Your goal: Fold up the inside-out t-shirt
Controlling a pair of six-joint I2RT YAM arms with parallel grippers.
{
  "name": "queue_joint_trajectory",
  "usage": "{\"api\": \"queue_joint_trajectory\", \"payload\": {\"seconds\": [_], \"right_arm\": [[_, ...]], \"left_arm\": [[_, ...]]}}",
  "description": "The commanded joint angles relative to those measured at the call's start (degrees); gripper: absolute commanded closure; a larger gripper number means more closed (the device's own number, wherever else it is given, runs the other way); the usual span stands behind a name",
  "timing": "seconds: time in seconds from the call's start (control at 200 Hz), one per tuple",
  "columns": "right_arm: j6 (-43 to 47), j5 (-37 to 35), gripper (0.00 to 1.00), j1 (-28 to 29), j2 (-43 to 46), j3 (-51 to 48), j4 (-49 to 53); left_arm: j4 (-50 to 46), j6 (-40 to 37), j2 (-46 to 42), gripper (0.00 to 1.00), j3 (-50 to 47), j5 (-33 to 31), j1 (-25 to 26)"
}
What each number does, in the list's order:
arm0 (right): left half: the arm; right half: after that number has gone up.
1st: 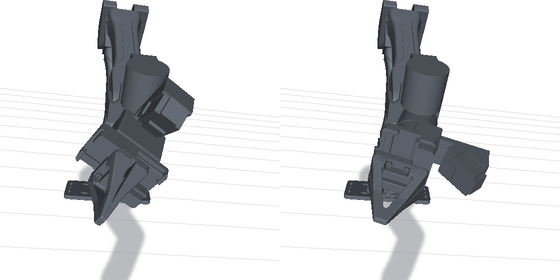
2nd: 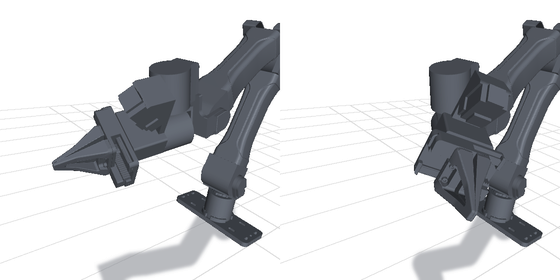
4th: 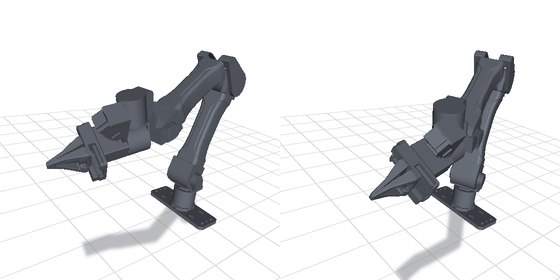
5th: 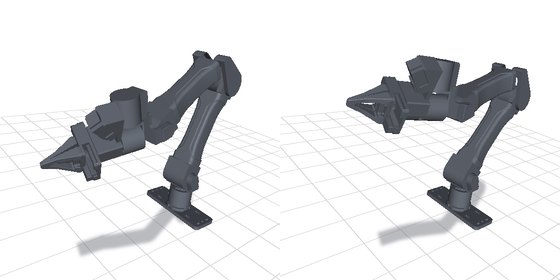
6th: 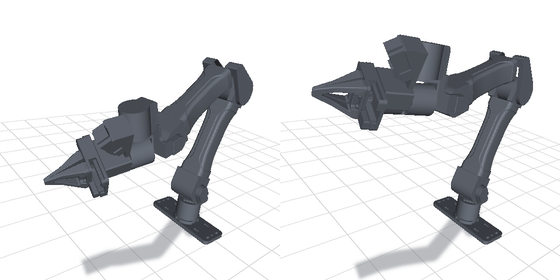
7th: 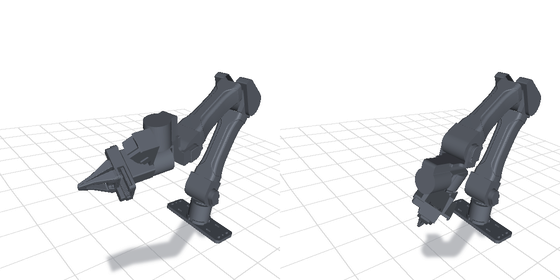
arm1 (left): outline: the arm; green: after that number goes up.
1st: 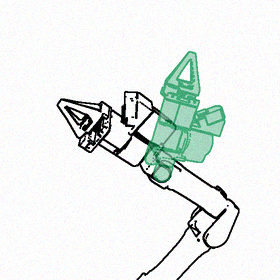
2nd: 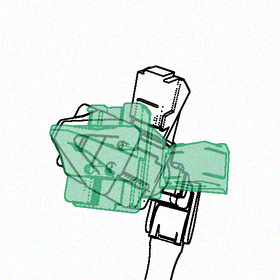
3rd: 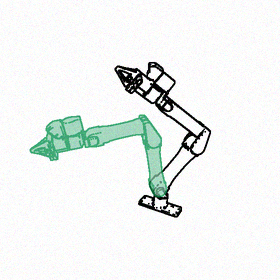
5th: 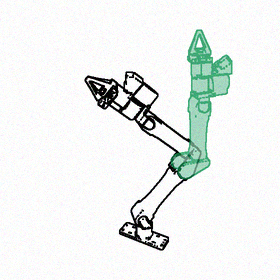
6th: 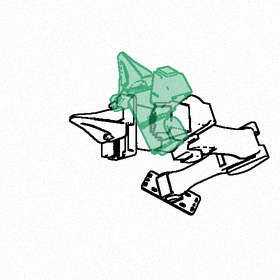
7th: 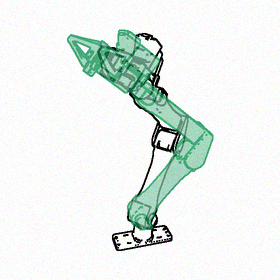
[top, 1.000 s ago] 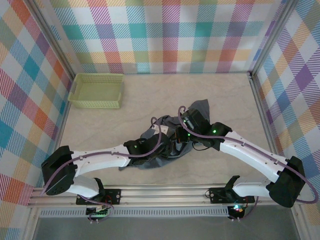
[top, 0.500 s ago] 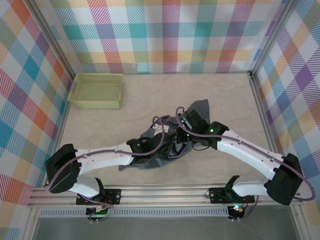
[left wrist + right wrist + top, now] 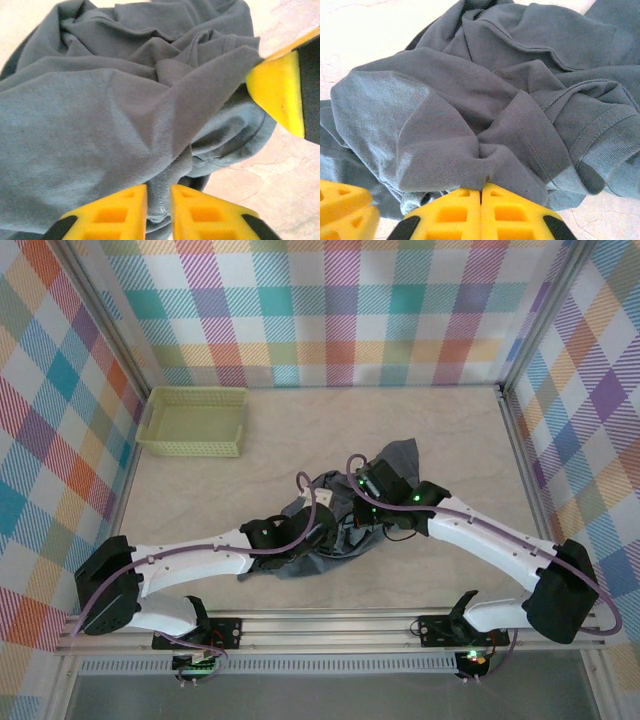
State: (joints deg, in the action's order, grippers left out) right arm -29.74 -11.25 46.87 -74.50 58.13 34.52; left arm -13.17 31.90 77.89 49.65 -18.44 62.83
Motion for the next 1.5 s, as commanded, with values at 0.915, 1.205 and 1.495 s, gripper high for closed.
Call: {"api": "queue_joint_trajectory", "payload": {"seconds": [0.915,1.205,1.495], "right_arm": [[-1.34,-2.22,1.0,-3.29,-3.11,0.76,2.39],[-0.6,-2.49,0.99,-5.35,-5.88,-0.32,0.15],[0.84,-2.1,0.99,-5.34,-4.29,-4.26,-2.39]], "left_arm": [[8.29,1.48,-11.29,1.0,-7.01,9.41,-0.51],[3.39,3.39,-28.7,1.0,-17.7,7.83,-5.36],[2.49,9.28,-35.69,1.0,-26.93,11.68,-16.88]]}}
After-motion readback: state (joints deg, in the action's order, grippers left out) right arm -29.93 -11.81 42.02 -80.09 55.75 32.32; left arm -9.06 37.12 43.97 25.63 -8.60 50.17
